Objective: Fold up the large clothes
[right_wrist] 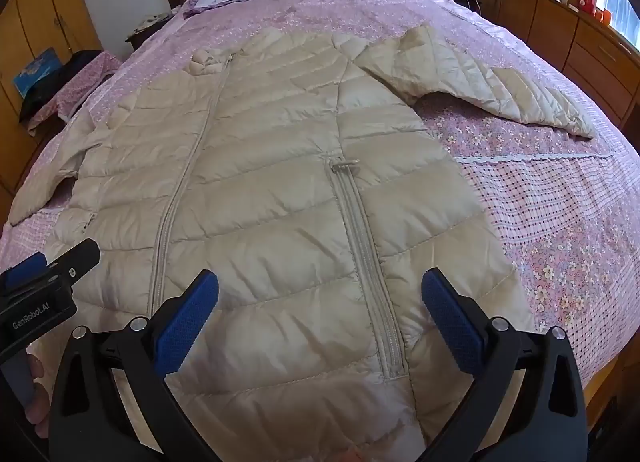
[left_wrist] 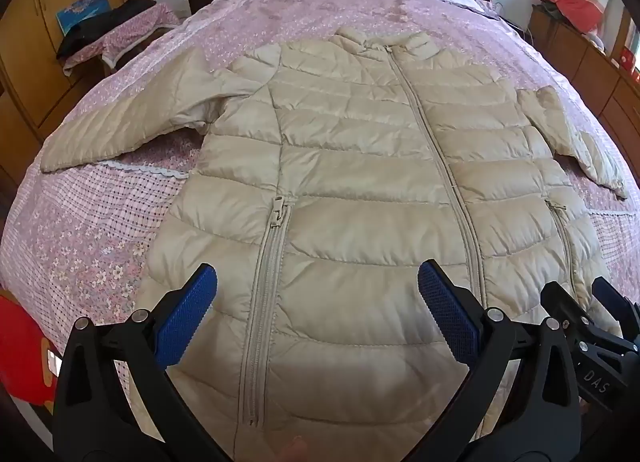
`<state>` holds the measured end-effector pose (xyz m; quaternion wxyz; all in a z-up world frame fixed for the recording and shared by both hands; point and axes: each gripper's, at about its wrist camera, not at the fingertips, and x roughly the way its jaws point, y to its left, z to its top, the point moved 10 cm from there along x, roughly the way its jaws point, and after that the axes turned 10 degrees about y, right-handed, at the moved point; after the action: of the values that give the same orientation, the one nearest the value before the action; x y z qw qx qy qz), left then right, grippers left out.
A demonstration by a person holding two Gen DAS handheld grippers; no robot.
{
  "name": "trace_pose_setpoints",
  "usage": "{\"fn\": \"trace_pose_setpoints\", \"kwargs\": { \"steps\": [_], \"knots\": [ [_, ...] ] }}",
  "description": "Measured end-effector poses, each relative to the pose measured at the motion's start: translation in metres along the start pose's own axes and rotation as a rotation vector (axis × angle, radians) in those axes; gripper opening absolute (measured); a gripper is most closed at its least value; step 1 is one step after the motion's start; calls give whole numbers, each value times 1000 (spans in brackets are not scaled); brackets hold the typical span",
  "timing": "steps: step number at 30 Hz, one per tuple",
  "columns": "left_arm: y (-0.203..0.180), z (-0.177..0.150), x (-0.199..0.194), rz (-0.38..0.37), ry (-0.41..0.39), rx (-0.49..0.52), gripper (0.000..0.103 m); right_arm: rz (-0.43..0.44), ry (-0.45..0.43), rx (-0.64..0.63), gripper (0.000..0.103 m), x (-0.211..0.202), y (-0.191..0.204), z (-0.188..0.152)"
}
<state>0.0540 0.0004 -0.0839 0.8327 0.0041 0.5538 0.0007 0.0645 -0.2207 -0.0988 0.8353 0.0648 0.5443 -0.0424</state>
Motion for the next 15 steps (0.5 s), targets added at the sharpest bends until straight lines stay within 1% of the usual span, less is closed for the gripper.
{"fn": "trace_pose_setpoints", "kwargs": {
  "steps": [1,15],
  "knots": [
    [0,0,0,1,-1,0,100,-5,-12,-4,98,-1,0,1],
    [0,0,0,1,2,1,100,-2,-3,-2,98,-2,1,-3]
  ]
}}
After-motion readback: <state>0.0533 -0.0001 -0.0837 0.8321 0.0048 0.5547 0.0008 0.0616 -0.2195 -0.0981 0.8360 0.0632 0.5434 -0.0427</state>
